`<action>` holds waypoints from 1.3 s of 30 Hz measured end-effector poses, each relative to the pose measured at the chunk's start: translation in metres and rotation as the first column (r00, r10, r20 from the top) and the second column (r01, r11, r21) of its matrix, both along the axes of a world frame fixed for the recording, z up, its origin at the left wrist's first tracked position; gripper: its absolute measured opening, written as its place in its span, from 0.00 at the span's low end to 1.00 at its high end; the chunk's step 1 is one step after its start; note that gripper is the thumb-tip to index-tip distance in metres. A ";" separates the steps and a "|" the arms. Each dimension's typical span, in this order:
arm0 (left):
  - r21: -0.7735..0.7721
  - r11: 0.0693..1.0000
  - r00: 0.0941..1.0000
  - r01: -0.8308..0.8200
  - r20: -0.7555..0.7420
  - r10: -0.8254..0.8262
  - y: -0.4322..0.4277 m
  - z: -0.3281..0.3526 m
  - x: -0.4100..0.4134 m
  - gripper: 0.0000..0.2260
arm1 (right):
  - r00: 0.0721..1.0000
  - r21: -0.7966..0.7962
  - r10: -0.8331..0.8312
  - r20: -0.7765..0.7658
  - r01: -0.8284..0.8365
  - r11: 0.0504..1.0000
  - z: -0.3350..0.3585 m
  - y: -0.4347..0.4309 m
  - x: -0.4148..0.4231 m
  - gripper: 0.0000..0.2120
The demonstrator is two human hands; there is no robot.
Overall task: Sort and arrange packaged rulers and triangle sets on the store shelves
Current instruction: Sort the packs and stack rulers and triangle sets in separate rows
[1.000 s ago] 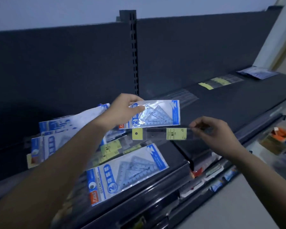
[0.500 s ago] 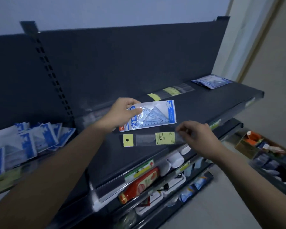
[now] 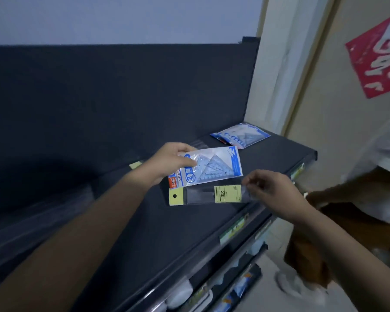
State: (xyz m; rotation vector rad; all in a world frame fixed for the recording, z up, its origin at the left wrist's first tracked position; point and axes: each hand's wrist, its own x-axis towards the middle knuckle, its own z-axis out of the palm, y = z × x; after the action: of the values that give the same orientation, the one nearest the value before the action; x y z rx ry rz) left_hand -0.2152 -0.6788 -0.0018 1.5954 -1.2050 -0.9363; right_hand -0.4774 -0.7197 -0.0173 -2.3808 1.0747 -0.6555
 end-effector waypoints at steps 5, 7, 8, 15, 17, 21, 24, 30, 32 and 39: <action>0.035 0.998 0.996 0.052 -0.078 -0.049 -0.075 -0.008 -0.008 0.16 | 0.997 0.032 0.042 -0.069 -0.040 0.999 0.005 -0.070 -0.015 0.07; 0.051 0.998 0.993 0.043 -0.113 -0.037 -0.099 -0.013 -0.013 0.16 | 0.995 0.039 0.058 -0.078 -0.055 0.998 0.004 -0.095 -0.020 0.06; 0.050 0.998 0.993 0.026 -0.114 -0.020 -0.108 -0.016 -0.016 0.17 | 0.994 0.045 0.066 -0.082 -0.063 0.997 0.003 -0.107 -0.023 0.05; -0.044 0.990 0.988 -0.132 -0.086 0.128 -0.164 -0.024 -0.046 0.16 | 0.982 0.067 0.178 -0.064 -0.174 0.982 -0.008 -0.189 -0.052 0.04; -0.049 0.979 0.980 -0.196 -0.026 0.195 -0.180 -0.026 -0.061 0.16 | 0.978 0.060 0.206 -0.038 -0.203 0.977 -0.011 -0.215 -0.063 0.04; -0.119 0.955 0.912 -0.270 0.287 0.294 -0.215 -0.031 -0.092 0.15 | 0.961 0.098 0.277 0.018 -0.278 0.956 -0.015 -0.267 -0.090 0.06; -0.180 0.936 0.816 -0.302 0.459 0.351 -0.237 -0.036 -0.108 0.15 | 0.937 0.074 0.345 -0.050 -0.341 0.937 -0.017 -0.302 -0.110 0.06; -0.237 0.831 0.688 -0.503 0.472 0.551 -0.256 -0.056 -0.129 0.09 | 0.889 0.003 0.449 -0.086 -0.451 0.893 -0.018 -0.342 -0.116 0.05; -0.241 0.772 0.653 -0.588 0.422 0.629 -0.258 -0.061 -0.135 0.09 | 0.882 0.016 0.466 -0.070 -0.466 0.885 -0.022 -0.347 -0.113 0.05; -0.206 0.640 0.547 -0.740 0.370 0.751 -0.264 -0.067 -0.141 0.08 | 0.839 0.020 0.534 -0.106 -0.535 0.844 -0.032 -0.349 -0.097 0.05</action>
State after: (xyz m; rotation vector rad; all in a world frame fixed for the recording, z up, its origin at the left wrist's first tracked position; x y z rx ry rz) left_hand -0.3567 -0.9430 -0.0689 2.0939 -0.6333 0.0092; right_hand -0.5744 -1.0683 -0.0493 -2.5778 0.3896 -0.3293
